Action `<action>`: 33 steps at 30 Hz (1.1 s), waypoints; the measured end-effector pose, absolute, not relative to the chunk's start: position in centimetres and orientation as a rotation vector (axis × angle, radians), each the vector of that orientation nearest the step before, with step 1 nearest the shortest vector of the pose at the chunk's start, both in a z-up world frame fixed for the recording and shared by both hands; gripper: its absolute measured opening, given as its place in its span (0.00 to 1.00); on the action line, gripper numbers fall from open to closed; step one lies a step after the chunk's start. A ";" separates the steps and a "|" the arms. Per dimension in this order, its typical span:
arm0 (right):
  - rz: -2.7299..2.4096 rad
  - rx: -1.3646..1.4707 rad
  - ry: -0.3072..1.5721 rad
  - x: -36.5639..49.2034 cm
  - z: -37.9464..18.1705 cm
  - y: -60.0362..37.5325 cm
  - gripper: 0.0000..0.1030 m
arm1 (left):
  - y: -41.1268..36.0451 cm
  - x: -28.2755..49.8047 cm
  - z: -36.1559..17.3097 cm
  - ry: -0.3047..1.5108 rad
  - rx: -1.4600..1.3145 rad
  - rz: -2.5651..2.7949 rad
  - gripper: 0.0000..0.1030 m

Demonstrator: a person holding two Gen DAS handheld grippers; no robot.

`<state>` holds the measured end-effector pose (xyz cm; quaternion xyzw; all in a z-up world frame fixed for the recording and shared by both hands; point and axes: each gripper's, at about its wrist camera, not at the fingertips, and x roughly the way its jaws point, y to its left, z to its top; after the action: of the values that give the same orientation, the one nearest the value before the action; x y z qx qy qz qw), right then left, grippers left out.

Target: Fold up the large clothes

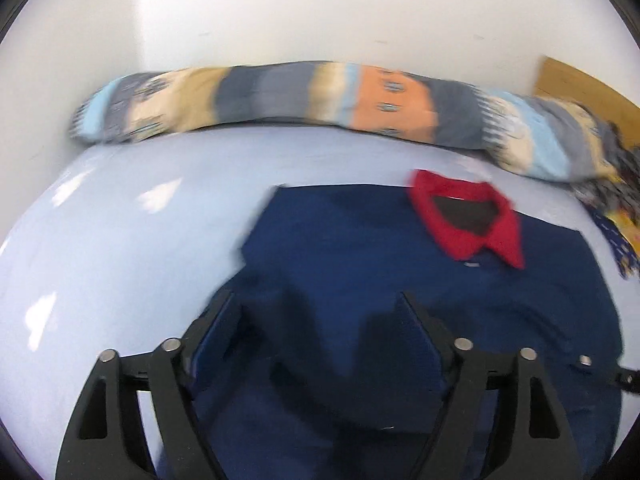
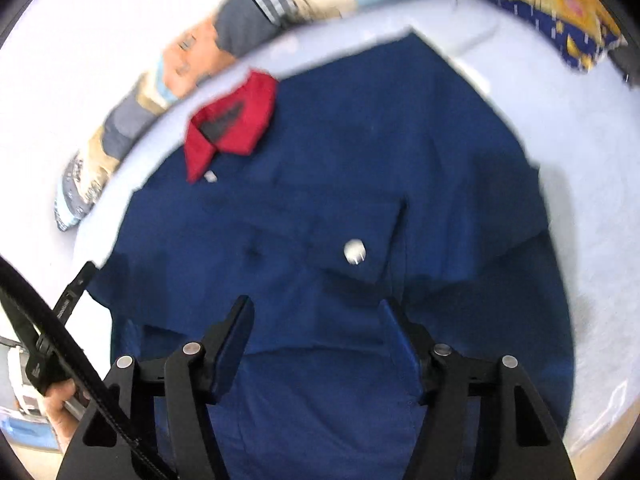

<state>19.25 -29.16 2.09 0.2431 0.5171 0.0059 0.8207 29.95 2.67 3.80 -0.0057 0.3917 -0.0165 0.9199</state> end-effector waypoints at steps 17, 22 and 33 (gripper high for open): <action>-0.022 0.502 1.071 19.1 3.1 -30.9 0.68 | -6.2 34.8 -2.1 0.967 0.132 -0.150 0.83; -0.004 0.484 1.089 19.2 2.7 -30.1 0.68 | -0.6 31.6 -1.4 0.973 0.132 -0.059 0.83; -0.013 0.390 1.237 20.8 -1.9 -28.0 0.68 | 5.7 26.8 -2.9 1.013 0.004 0.011 0.83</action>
<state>20.83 -28.04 -1.93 0.1815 0.5759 -0.0060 0.7971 26.83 5.71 -2.86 0.0017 0.4850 0.0054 0.8745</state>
